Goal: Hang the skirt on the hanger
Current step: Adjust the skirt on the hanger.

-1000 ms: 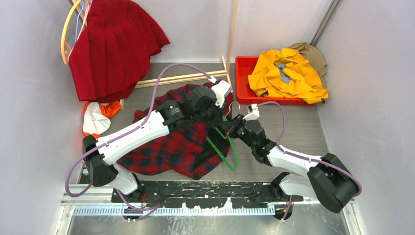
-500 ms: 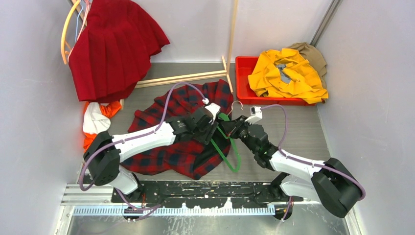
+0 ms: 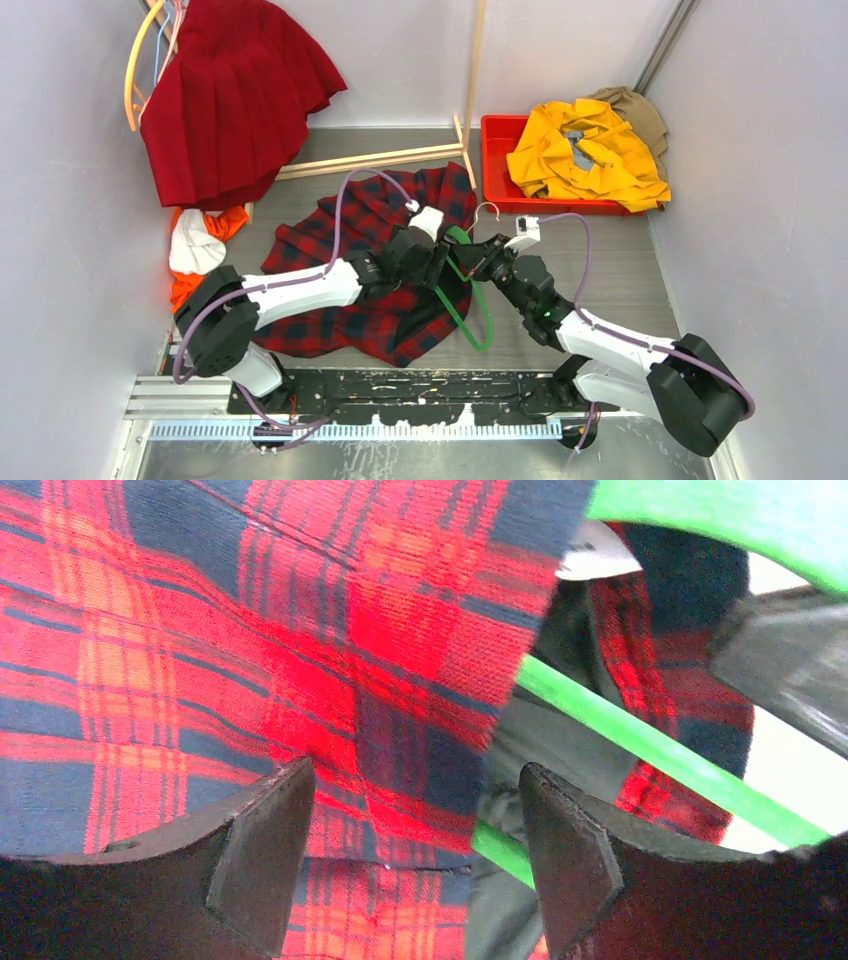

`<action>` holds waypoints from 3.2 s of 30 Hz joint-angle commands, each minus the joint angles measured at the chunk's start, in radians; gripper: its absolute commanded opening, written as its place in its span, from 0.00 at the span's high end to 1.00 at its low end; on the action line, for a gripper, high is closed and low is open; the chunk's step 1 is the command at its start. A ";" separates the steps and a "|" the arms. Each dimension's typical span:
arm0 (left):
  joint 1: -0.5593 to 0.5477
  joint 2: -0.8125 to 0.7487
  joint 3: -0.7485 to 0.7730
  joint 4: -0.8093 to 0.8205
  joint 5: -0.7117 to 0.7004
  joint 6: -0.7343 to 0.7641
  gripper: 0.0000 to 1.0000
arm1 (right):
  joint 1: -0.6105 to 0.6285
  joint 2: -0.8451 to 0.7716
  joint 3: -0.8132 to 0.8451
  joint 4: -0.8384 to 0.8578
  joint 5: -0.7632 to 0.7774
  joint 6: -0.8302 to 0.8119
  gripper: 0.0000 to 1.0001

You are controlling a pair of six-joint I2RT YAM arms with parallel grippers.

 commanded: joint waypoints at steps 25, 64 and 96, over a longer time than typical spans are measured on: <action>0.001 -0.053 0.494 -0.248 0.246 -0.081 0.98 | 0.017 -0.037 0.060 0.056 0.070 -0.049 0.99; -0.165 -0.217 0.760 -0.400 0.565 -0.218 0.41 | 0.061 -0.029 0.339 0.716 0.061 -0.463 0.99; -0.122 0.056 1.300 -0.573 -0.037 -0.078 0.01 | 0.076 -0.095 0.394 0.761 -0.092 -0.375 0.99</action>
